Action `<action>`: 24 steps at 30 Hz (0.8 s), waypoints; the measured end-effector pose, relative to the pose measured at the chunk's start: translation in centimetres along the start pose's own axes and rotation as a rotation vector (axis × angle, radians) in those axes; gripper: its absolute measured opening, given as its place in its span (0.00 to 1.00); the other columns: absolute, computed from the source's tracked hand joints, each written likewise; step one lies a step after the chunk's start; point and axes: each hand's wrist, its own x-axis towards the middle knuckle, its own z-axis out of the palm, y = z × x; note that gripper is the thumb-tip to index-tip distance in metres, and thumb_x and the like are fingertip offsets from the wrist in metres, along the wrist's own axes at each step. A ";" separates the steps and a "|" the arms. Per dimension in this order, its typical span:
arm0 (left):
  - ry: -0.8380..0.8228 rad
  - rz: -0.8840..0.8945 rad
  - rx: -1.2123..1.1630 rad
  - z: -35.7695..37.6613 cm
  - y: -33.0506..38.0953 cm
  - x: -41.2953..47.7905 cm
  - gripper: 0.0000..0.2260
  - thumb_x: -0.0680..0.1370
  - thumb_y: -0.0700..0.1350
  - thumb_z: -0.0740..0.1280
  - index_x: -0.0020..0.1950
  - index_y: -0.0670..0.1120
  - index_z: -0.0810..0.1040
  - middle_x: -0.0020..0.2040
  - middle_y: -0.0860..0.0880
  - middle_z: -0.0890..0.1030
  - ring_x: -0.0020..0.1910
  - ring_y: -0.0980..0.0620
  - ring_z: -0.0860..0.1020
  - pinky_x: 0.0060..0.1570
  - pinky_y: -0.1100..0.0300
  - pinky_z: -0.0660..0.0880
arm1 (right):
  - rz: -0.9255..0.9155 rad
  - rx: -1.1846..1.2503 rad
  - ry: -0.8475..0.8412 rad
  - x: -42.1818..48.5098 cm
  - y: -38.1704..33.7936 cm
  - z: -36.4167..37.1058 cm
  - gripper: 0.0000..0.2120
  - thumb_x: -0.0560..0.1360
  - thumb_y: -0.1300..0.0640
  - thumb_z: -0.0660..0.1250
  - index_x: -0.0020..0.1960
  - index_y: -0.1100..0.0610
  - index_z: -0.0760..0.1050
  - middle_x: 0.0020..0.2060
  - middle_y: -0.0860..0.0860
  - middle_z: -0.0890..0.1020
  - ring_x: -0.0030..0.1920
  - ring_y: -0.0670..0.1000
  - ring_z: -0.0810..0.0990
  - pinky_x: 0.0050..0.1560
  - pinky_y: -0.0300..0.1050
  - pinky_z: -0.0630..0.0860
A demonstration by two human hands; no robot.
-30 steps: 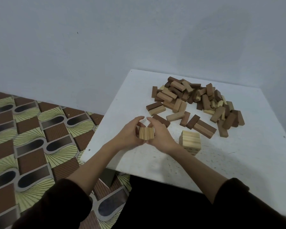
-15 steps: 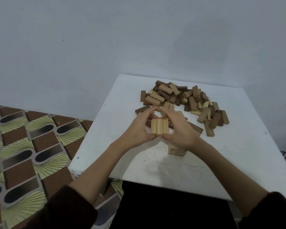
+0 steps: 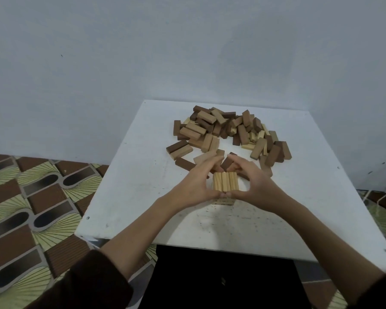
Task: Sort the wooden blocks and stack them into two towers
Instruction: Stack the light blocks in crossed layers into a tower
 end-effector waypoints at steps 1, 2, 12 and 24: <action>0.000 0.002 0.005 0.0 -0.1 0.0 0.39 0.67 0.42 0.77 0.73 0.45 0.61 0.65 0.52 0.70 0.60 0.57 0.71 0.58 0.64 0.68 | 0.001 0.003 -0.006 0.0 0.0 0.0 0.42 0.67 0.55 0.77 0.74 0.52 0.57 0.56 0.44 0.72 0.62 0.47 0.70 0.66 0.49 0.68; 0.001 0.004 0.010 0.0 -0.3 -0.1 0.39 0.67 0.43 0.77 0.73 0.45 0.61 0.65 0.52 0.70 0.61 0.57 0.71 0.58 0.65 0.67 | 0.009 0.004 -0.014 -0.1 0.0 -0.1 0.43 0.67 0.54 0.77 0.74 0.52 0.57 0.57 0.44 0.71 0.63 0.47 0.69 0.66 0.48 0.68; -0.022 -0.046 0.036 0.1 -1.3 -0.3 0.43 0.66 0.44 0.78 0.75 0.48 0.58 0.64 0.50 0.70 0.63 0.55 0.69 0.64 0.58 0.68 | 0.013 -0.027 -0.033 -0.7 0.5 -0.4 0.41 0.68 0.53 0.76 0.74 0.54 0.58 0.57 0.44 0.70 0.64 0.48 0.67 0.66 0.50 0.68; -0.030 -0.058 0.011 0.5 -1.0 -0.2 0.43 0.66 0.45 0.78 0.75 0.49 0.57 0.60 0.55 0.70 0.64 0.56 0.68 0.64 0.61 0.64 | -0.021 -0.028 -0.021 -0.3 1.5 0.3 0.42 0.67 0.55 0.77 0.74 0.52 0.57 0.58 0.43 0.70 0.62 0.43 0.65 0.60 0.37 0.63</action>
